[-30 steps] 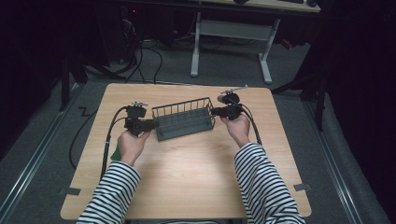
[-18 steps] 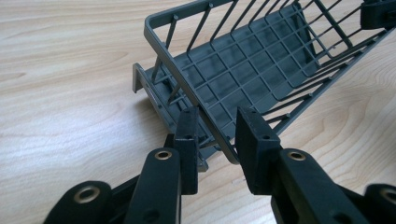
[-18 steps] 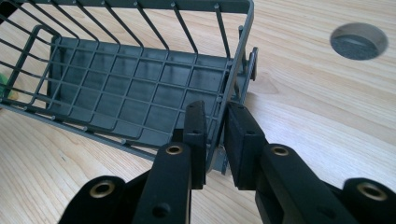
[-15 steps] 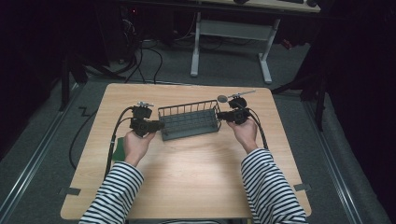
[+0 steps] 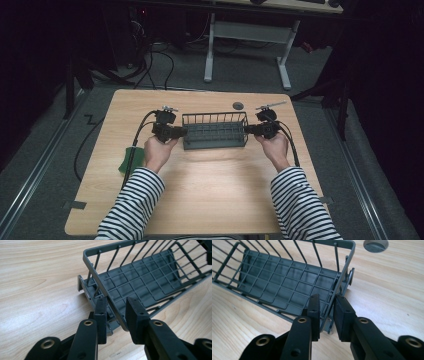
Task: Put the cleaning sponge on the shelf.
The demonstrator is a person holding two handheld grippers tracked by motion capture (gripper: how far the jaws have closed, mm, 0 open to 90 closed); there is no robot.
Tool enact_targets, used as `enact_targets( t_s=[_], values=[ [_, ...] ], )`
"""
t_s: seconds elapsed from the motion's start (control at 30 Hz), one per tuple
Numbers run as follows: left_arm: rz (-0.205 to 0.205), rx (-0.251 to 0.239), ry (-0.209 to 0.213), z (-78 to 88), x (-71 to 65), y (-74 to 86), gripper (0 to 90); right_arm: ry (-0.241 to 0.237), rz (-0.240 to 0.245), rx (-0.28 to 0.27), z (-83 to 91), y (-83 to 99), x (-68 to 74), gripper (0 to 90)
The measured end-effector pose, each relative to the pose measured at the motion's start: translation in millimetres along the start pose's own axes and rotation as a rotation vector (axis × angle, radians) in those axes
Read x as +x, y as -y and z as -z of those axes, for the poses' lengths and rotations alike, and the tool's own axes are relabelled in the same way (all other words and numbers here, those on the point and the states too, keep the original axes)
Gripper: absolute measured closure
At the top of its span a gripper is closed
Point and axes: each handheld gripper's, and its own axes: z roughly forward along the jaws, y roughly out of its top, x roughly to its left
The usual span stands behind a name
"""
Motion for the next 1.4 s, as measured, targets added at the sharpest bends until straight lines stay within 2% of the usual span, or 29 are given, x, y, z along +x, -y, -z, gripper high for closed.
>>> enact_targets(
  t_s=[0.07, 0.2, 0.3, 0.4, 0.47, 0.6, 0.67, 1.17, 1.27, 1.4],
  values=[
    [-0.002, -0.001, 0.006, -2.9, -1.5, -2.2, 71.9, 0.012, 0.005, -0.004, 3.3, 3.8, -0.5, 75.2],
    [0.012, -0.010, 0.031, -8.8, -2.7, -3.8, 71.8, -0.009, -0.036, -0.023, 9.2, 12.7, -6.5, 74.4],
    [0.005, 0.003, 0.030, -14.1, -5.4, -3.8, 72.2, 0.006, -0.027, -0.012, 13.4, 16.1, -4.1, 74.1],
    [-0.013, 0.016, 0.015, -17.8, -8.7, -2.1, 71.8, 0.003, -0.015, -0.026, 15.9, 21.7, -2.3, 74.0],
    [-0.003, 0.014, 0.024, -18.0, -8.7, -2.8, 71.9, -0.005, -0.028, -0.034, 17.4, 24.8, -2.8, 73.9],
    [0.015, 0.015, 0.032, -19.6, -6.8, -5.3, 72.4, -0.024, -0.052, -0.012, 19.5, 25.8, -1.9, 73.1],
    [0.016, 0.013, 0.033, -20.8, -6.9, -5.4, 72.4, -0.019, -0.047, -0.005, 20.6, 26.4, -0.8, 72.8],
    [0.006, 0.010, 0.030, -24.2, -6.3, -4.6, 72.1, 0.004, -0.055, -0.028, 18.2, 27.2, -1.1, 70.3],
    [-0.007, 0.006, 0.023, -24.3, -6.7, -4.0, 70.6, 0.011, -0.059, -0.023, 16.7, 27.6, -0.9, 62.9],
    [-0.009, -0.019, 0.010, -19.5, -6.1, -4.5, 56.8, 0.019, -0.072, -0.044, 18.2, 28.7, -2.0, 51.2]
  ],
)
